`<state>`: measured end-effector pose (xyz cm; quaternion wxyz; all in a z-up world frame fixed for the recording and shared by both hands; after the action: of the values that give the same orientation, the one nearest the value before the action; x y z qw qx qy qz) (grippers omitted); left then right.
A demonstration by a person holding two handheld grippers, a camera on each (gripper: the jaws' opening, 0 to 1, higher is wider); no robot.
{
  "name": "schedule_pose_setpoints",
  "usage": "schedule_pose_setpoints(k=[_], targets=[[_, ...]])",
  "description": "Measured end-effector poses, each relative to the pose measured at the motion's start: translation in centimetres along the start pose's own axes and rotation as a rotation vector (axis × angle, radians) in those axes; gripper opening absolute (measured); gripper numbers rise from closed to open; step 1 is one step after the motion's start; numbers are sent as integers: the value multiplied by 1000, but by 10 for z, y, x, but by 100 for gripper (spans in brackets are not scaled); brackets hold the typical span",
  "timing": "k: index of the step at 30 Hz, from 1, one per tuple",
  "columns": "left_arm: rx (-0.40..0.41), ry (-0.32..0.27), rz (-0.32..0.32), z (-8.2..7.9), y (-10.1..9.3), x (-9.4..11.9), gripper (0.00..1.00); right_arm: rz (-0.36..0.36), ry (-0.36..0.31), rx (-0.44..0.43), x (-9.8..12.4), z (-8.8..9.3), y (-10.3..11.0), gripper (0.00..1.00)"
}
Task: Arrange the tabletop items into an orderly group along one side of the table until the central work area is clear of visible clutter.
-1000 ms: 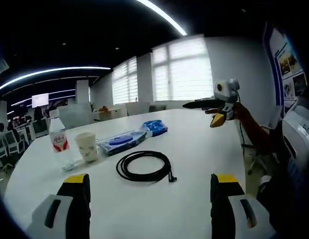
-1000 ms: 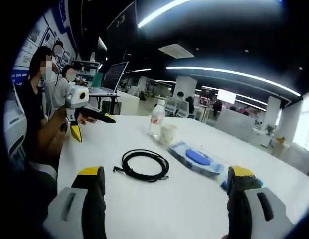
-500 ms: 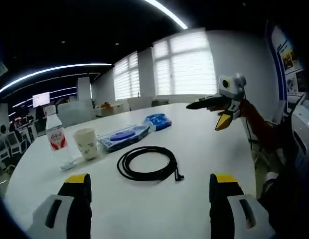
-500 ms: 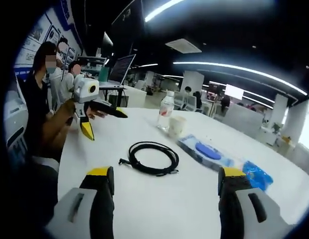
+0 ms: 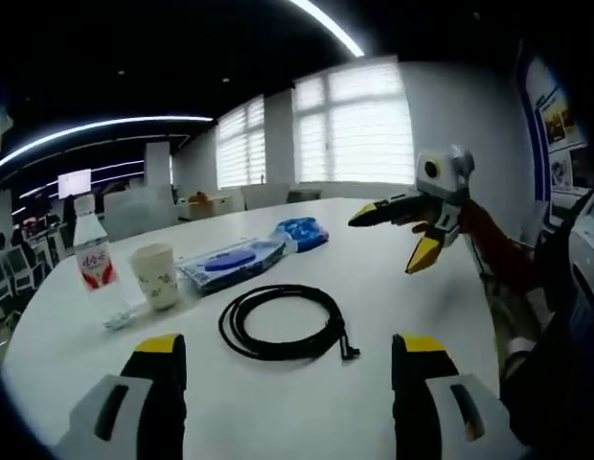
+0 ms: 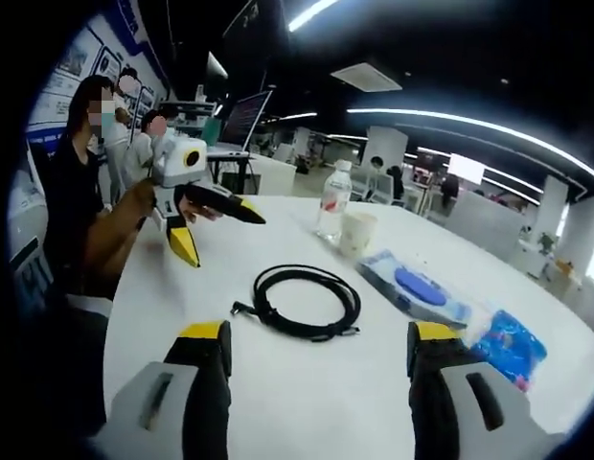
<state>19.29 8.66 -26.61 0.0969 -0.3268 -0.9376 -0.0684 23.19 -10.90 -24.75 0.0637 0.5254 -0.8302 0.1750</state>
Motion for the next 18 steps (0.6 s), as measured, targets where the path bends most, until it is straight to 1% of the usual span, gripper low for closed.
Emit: schedule_pose_setpoints(k=[2,4,5,7,10,12,13,14,18], targets=[[-3,5,8,0,1,-2,87,-10,6,1,-2,2,0,70],[-21,-6,12,-1,4,-4,82,-13,22,-4,-7,6,-1,70],[-26,-1,18,0,3,-5,82,-13,28,-3,-9,8,-2,69],[-32,19,37,4,4,-8,82,-19,34,-4,-11,10,-2,69],[-63,57,47,9,7,-12,81,-43,38,-16,-18,12,-2,67],[-69,64,61,8,9,-15,81,-44,40,-21,-23,12,-3,66],[-71,62,71,8,9,-17,81,-44,40,-22,-25,12,-4,65],[-54,64,82,8,9,-19,81,-44,43,-26,-28,11,-5,64],[-47,81,84,10,12,-23,81,-42,47,-44,-38,10,-7,57]])
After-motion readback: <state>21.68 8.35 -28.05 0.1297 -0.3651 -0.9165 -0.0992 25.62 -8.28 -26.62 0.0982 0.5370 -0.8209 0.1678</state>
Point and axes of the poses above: the point that each gripper's makers call its tool centre point, and the gripper's own axes: x roughly backward along the fingers, y roughly to its left, z roughly out of its underside, the point moved 3 cm from there along x, roughly backward along the fingers, and after that the axes turned 5 degrees about -y, right-handed, at the moved point
